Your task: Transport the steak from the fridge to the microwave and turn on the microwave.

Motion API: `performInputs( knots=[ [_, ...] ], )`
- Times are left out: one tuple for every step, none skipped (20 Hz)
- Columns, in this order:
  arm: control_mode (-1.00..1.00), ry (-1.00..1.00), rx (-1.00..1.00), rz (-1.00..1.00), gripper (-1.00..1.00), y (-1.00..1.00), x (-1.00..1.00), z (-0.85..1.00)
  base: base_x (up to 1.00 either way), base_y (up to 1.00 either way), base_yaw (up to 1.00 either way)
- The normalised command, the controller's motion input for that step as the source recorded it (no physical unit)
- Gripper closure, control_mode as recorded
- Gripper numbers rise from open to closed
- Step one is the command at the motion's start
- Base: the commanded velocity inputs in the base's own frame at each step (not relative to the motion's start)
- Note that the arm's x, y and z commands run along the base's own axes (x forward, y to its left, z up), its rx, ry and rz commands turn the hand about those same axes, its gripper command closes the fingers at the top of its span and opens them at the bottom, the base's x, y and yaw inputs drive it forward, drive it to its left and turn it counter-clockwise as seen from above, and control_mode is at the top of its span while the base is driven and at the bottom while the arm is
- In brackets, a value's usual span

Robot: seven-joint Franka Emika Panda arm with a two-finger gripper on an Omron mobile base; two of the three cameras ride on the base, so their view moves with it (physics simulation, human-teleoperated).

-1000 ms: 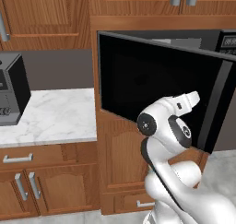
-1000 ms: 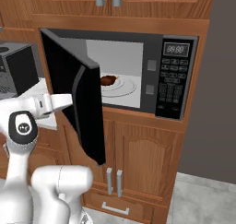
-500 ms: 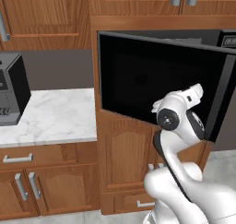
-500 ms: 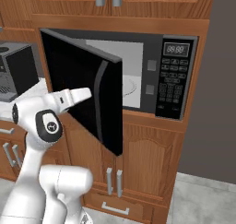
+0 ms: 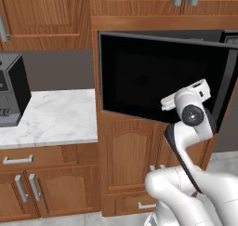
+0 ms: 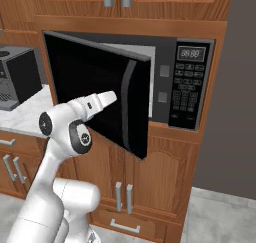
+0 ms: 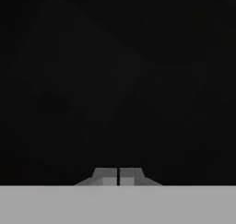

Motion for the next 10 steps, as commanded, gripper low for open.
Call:
performInputs(
  knots=[
    [-1.0,0.08,0.11,0.16,1.0,-0.14,0.33,0.12,0.0,0.0,0.0],
    [-1.0,0.09,0.12,0.15,1.0,-0.15,0.32,0.14,0.0,0.0,0.0],
    [-1.0,0.1,0.13,0.15,1.0,-0.11,0.33,0.15,0.0,0.0,0.0],
    [-1.0,0.12,0.13,0.14,1.0,-0.1,0.34,0.16,0.0,0.0,0.0],
    [-1.0,0.14,0.13,0.14,1.0,-0.11,0.33,0.21,0.0,0.0,0.0],
    [-1.0,0.15,0.13,0.14,1.0,-0.09,0.34,0.23,0.0,0.0,0.0],
    [-1.0,0.16,0.14,0.13,1.0,-0.09,0.32,0.26,0.0,0.0,0.0],
    [-1.0,0.17,0.13,0.13,1.0,-0.07,0.3,0.27,0.0,0.0,0.0],
    [-1.0,0.19,0.14,0.13,1.0,-0.05,0.28,0.32,0.0,0.0,0.0],
    [-1.0,0.21,0.14,0.13,1.0,-0.03,0.29,0.35,0.0,0.0,0.0]
  ],
)
